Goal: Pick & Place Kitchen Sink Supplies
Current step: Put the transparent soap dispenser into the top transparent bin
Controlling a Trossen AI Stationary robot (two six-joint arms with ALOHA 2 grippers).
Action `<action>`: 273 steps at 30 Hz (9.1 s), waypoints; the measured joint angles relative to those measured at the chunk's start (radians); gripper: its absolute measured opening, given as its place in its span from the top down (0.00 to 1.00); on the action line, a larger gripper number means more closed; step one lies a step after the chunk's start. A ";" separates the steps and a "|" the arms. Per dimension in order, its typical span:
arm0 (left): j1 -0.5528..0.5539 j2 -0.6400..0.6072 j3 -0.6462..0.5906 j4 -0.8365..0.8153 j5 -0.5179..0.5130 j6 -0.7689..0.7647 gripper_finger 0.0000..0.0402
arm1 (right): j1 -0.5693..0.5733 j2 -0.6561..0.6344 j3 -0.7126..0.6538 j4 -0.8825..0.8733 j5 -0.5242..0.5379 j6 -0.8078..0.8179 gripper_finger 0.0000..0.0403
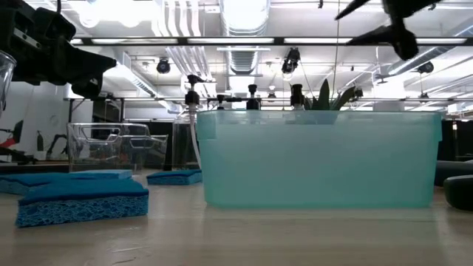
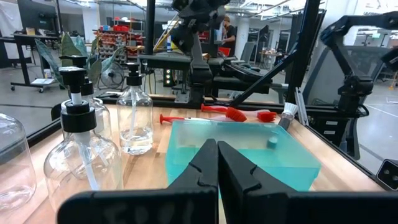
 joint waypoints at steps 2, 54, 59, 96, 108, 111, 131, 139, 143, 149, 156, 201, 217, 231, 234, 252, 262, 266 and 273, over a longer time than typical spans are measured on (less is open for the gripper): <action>0.000 0.000 0.000 0.000 0.000 0.000 1.00 | -0.053 0.081 0.068 -0.016 -0.036 -0.002 0.34; 0.000 0.000 0.000 0.000 0.000 0.000 1.00 | -0.512 0.888 0.814 -0.778 -0.505 -0.184 0.47; 0.000 0.000 0.000 0.000 0.000 0.000 1.00 | -0.519 0.897 0.806 -0.773 -0.509 -0.213 0.57; 0.000 0.000 0.000 0.000 0.000 0.000 1.00 | -0.497 0.813 0.915 -0.770 -0.515 -0.338 0.79; 0.000 0.000 0.000 0.000 0.000 0.000 1.00 | -0.470 0.816 1.118 -0.777 -0.520 -0.375 0.79; 0.000 0.000 0.000 0.000 0.000 0.000 1.00 | -0.461 0.816 1.146 -0.776 -0.566 -0.372 0.78; 0.000 -0.001 0.000 0.059 -0.049 -0.011 1.00 | -0.391 0.818 1.174 -0.742 -0.645 -0.333 0.78; 0.000 0.000 0.000 0.404 -0.054 -0.568 1.00 | -0.363 0.818 1.174 -0.664 -0.674 -0.297 0.79; 0.000 0.000 0.000 0.606 -0.124 -0.660 1.00 | -0.353 0.818 1.173 -0.604 -0.677 -0.290 0.78; 0.000 0.000 -0.001 0.709 -0.183 -0.880 1.00 | -0.353 0.823 1.169 -0.548 -0.696 -0.285 0.79; 0.000 0.086 0.070 0.504 -0.107 -0.994 0.90 | -0.350 0.862 1.169 -0.494 -0.785 -0.282 0.78; -0.007 0.916 0.649 0.257 0.161 -0.707 0.06 | -0.332 0.968 1.173 -0.263 -0.954 -0.244 0.77; -0.012 0.994 0.676 0.372 0.121 -0.635 0.06 | -0.332 0.973 1.173 -0.191 -0.955 -0.217 0.80; -0.018 1.100 0.676 0.574 0.140 -0.662 0.06 | -0.332 0.974 1.167 -0.166 -0.953 -0.169 0.79; -0.019 1.124 0.675 0.630 0.142 -0.678 0.06 | -0.332 0.974 1.167 -0.159 -0.951 -0.161 0.78; -0.020 1.138 0.680 0.653 0.139 -0.668 0.26 | -0.332 0.974 1.162 -0.160 -0.950 -0.147 0.77; -0.019 1.116 0.679 0.657 0.125 -0.660 0.27 | -0.333 0.974 1.166 -0.106 -0.950 -0.189 0.68; -0.016 1.079 0.679 0.637 0.091 -0.635 0.27 | -0.337 0.972 1.166 -0.052 -0.950 -0.225 0.62; -0.014 0.990 0.679 0.476 0.005 -0.565 0.27 | -0.364 0.967 1.170 -0.038 -0.953 -0.281 0.54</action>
